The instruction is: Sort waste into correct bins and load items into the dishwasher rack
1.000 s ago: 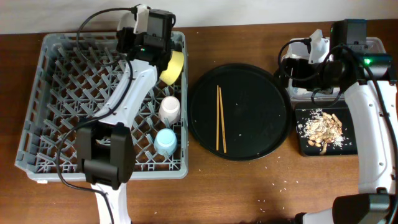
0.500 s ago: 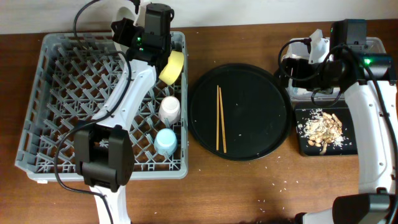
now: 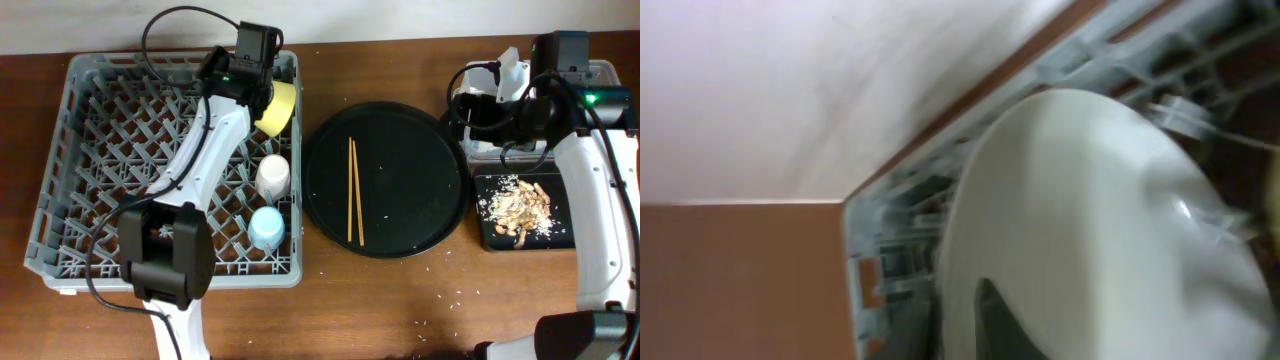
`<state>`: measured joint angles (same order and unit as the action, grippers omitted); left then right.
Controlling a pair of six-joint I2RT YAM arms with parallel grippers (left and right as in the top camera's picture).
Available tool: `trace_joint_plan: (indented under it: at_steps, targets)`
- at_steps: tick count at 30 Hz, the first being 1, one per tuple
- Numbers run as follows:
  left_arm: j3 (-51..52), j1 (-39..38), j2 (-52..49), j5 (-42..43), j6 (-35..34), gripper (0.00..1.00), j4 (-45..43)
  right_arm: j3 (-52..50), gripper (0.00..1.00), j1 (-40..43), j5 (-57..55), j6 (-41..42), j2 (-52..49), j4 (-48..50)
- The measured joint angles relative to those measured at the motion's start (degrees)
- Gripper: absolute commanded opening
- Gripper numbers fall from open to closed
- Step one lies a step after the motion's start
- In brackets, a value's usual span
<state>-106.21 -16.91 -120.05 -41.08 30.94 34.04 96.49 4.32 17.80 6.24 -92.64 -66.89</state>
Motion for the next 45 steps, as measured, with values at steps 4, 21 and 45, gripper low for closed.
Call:
trace_joint_plan:
  at_steps: [4, 21, 45]
  targets:
    - [0.0, 0.0, 0.8, 8.7, -0.8, 0.95, 3.0, 0.0, 0.99, 0.0, 0.0, 0.0, 0.0, 0.0]
    - [-7.5, -0.4, 10.4, 33.2, -23.5, 0.99, 10.9, 0.0, 0.98, 0.0, 0.0, 0.0, 0.0, 0.0]
    - [-7.3, -19.9, -5.7, 46.1, -44.1, 0.85, 19.4, 0.0, 0.98, 0.0, 0.0, 0.0, 0.0, 0.0]
